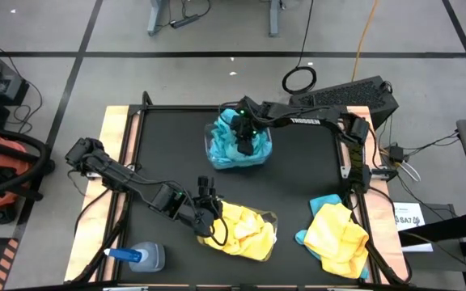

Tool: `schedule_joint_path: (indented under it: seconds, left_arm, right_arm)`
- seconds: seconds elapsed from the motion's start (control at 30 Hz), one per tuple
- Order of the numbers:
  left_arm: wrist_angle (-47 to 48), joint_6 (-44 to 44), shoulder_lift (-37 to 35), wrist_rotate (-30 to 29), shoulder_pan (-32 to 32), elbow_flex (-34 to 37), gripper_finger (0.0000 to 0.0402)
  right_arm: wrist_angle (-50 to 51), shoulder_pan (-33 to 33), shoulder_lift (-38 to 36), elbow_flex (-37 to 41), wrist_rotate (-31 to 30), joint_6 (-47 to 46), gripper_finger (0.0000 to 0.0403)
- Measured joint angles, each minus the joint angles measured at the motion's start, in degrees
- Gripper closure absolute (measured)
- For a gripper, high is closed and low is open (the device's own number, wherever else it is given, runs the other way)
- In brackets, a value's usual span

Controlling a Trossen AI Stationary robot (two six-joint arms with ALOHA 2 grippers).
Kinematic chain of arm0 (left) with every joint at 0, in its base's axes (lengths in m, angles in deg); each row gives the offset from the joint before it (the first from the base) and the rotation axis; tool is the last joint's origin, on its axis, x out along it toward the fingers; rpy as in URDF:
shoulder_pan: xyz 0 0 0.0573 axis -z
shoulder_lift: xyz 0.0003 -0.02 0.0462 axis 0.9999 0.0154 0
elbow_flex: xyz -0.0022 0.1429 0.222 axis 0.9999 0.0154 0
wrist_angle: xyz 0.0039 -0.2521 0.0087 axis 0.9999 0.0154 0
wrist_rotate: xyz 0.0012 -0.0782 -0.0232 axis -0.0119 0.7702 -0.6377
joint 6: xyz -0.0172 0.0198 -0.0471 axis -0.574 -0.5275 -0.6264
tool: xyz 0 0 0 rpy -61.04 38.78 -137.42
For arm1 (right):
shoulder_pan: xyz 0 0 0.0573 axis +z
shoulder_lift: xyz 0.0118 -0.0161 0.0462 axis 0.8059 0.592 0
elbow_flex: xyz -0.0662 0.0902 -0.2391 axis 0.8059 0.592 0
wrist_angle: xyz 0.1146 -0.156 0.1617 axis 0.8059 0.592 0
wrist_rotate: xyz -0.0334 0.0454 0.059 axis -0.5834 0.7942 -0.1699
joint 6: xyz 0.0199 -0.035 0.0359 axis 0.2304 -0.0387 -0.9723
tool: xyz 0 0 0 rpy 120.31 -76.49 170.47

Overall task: Sort microfiber towel by color & place in baskets
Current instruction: Put the blue microfiber towel into the top transparent bin, then put the yellow microfiber towel into the bottom transparent bin

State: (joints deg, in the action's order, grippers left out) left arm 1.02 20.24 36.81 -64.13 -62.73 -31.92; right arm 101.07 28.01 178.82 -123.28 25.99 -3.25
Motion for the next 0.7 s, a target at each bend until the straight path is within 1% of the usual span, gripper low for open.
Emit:
schedule_joint_path:
  seconds: [0.13,0.27,0.43,0.7]
  left_arm:
    - [0.1,0.0,0.0,0.0,0.0,0.0,0.0186]
    - [0.1,0.0,0.0,0.0,0.0,0.0,0.0186]
    - [0.2,0.0,0.0,0.0,0.0,0.0,0.0186]
    - [0.4,0.0,0.0,0.0,0.0,0.0,0.0186]
  right_arm:
    - [2.9,0.7,-4.0,0.0,-0.8,1.0,0.0237]
    - [5.6,1.8,-7.6,0.0,-3.8,2.1,0.0228]
    - [7.3,2.9,-12.2,-0.1,-6.2,2.6,0.0227]
    - [11.6,4.9,-19.4,-0.1,-6.4,2.6,0.0227]
